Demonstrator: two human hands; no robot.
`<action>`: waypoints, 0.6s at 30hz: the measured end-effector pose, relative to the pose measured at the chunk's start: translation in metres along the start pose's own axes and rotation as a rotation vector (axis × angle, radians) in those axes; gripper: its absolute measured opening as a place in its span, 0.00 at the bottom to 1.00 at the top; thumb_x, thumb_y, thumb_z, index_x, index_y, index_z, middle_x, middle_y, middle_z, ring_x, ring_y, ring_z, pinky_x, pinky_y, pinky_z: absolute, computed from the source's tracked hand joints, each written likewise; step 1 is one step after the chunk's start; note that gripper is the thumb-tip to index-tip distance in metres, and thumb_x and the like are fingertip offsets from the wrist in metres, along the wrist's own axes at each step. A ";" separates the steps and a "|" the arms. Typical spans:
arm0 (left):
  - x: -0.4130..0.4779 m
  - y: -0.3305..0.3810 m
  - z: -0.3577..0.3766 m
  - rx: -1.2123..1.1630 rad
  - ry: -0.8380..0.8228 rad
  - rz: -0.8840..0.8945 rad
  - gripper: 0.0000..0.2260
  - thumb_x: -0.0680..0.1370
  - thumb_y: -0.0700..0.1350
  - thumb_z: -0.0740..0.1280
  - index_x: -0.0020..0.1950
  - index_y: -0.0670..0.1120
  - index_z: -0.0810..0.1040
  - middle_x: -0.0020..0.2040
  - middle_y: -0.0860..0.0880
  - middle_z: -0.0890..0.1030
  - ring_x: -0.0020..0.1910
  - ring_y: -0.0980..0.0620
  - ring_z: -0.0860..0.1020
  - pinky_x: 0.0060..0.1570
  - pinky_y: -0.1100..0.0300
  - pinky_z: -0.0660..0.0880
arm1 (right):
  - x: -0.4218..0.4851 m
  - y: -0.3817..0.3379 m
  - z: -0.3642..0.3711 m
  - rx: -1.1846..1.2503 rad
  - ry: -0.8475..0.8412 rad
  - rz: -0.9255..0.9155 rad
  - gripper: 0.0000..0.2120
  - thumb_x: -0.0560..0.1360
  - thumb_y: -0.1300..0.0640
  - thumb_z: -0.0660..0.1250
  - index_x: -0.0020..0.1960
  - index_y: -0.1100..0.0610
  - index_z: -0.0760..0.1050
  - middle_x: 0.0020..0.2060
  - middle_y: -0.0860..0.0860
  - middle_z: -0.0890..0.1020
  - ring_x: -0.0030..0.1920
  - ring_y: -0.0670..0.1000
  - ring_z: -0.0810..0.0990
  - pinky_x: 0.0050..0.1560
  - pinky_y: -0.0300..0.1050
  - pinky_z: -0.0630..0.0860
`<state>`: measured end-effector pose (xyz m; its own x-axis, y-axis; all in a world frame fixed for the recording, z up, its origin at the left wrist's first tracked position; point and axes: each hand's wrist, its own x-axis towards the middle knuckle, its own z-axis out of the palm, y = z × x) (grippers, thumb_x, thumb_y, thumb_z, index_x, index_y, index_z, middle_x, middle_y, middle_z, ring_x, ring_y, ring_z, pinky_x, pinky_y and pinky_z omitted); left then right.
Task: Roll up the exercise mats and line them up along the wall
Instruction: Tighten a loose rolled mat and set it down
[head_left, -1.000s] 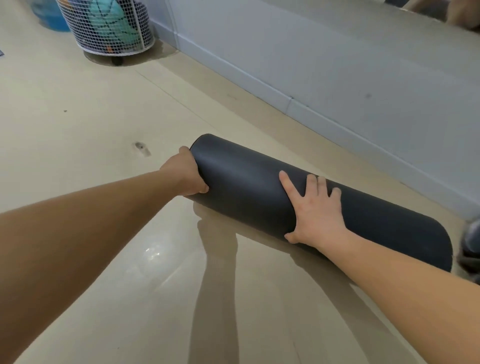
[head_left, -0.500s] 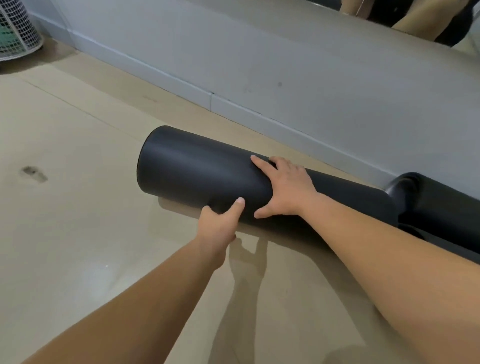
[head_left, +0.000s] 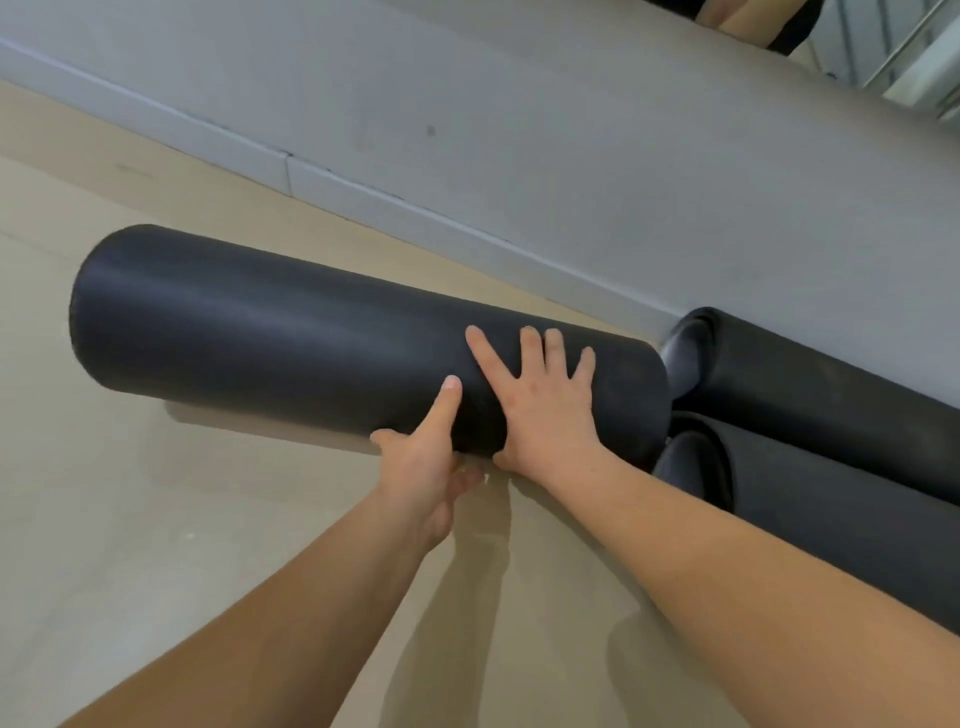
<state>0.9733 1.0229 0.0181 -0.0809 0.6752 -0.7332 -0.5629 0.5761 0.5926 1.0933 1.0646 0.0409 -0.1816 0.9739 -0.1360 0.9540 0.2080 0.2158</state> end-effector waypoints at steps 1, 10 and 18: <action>0.002 -0.001 0.003 0.002 0.018 0.004 0.53 0.74 0.60 0.78 0.85 0.55 0.44 0.73 0.44 0.75 0.60 0.43 0.83 0.49 0.47 0.85 | -0.001 0.002 0.004 0.005 0.008 -0.009 0.68 0.69 0.38 0.80 0.81 0.40 0.26 0.82 0.63 0.49 0.83 0.69 0.47 0.77 0.77 0.52; 0.045 0.031 0.035 0.096 -0.205 -0.020 0.55 0.78 0.56 0.77 0.84 0.57 0.33 0.83 0.39 0.63 0.72 0.40 0.75 0.56 0.44 0.84 | 0.045 0.039 0.007 -0.024 0.032 0.094 0.68 0.68 0.36 0.80 0.82 0.44 0.26 0.81 0.64 0.51 0.82 0.70 0.50 0.76 0.77 0.57; 0.088 0.051 0.066 0.402 -0.138 0.012 0.39 0.79 0.63 0.71 0.84 0.51 0.60 0.68 0.43 0.77 0.60 0.42 0.82 0.57 0.44 0.84 | 0.094 0.100 0.006 -0.005 0.017 0.096 0.68 0.65 0.33 0.81 0.82 0.39 0.30 0.82 0.61 0.52 0.83 0.66 0.51 0.78 0.74 0.58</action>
<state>0.9917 1.1418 0.0057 0.0407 0.7224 -0.6903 -0.1951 0.6833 0.7036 1.1725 1.1764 0.0443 -0.0933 0.9908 -0.0981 0.9659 0.1140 0.2323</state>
